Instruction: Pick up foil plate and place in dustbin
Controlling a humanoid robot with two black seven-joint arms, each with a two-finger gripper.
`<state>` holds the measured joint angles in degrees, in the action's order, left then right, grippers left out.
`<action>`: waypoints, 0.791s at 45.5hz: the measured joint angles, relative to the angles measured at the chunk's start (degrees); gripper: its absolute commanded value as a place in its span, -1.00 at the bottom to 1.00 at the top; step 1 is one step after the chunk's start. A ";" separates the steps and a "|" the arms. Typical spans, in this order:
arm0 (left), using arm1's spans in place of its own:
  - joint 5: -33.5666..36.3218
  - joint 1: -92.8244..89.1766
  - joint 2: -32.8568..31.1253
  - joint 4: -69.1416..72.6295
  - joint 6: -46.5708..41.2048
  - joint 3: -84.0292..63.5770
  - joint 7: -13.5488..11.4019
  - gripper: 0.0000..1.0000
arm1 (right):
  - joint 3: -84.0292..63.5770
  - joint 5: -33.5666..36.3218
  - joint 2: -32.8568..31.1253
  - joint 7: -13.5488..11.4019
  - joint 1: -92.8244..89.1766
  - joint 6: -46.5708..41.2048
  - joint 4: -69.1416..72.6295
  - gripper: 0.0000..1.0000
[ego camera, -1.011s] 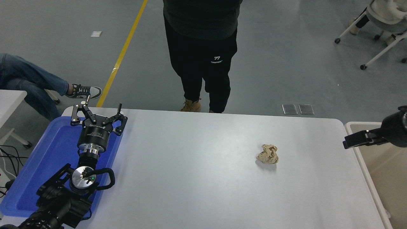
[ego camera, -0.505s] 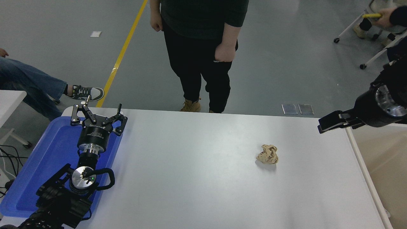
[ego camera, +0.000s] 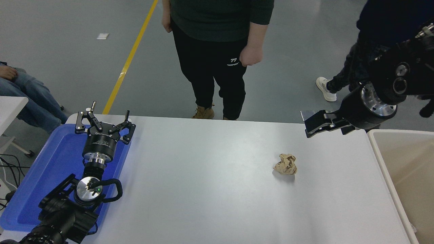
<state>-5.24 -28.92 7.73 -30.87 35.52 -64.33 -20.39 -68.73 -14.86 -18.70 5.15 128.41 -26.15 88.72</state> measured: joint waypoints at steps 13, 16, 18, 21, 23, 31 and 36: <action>0.02 0.00 0.01 0.00 0.00 0.00 0.00 1.00 | -0.60 2.76 2.83 -0.04 2.63 -4.89 0.25 1.00; 0.02 0.00 0.01 0.00 0.00 0.00 0.00 1.00 | -1.08 3.02 3.01 -0.04 3.32 -6.70 0.30 1.00; 0.02 0.00 0.01 0.00 0.00 0.00 0.00 1.00 | -1.53 3.15 3.11 -0.01 3.76 -7.93 0.35 1.00; 0.03 0.00 0.01 0.00 0.00 0.00 0.00 1.00 | -2.30 3.32 3.23 0.00 4.50 -9.62 0.64 1.00; 0.04 0.00 0.00 0.00 0.00 0.00 0.00 1.00 | -2.53 3.37 3.27 0.01 4.74 -10.10 0.76 1.00; 0.04 0.00 0.00 0.00 0.00 0.00 0.00 1.00 | -3.69 4.47 3.45 0.02 6.43 -12.17 1.31 1.00; 0.05 0.00 0.00 0.00 0.00 0.00 0.00 1.00 | -4.38 4.93 3.54 0.02 7.31 -12.89 1.47 1.00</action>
<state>-5.19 -28.92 7.73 -30.87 35.51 -64.34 -20.39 -73.10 -9.93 -15.17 5.17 135.72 -39.04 90.19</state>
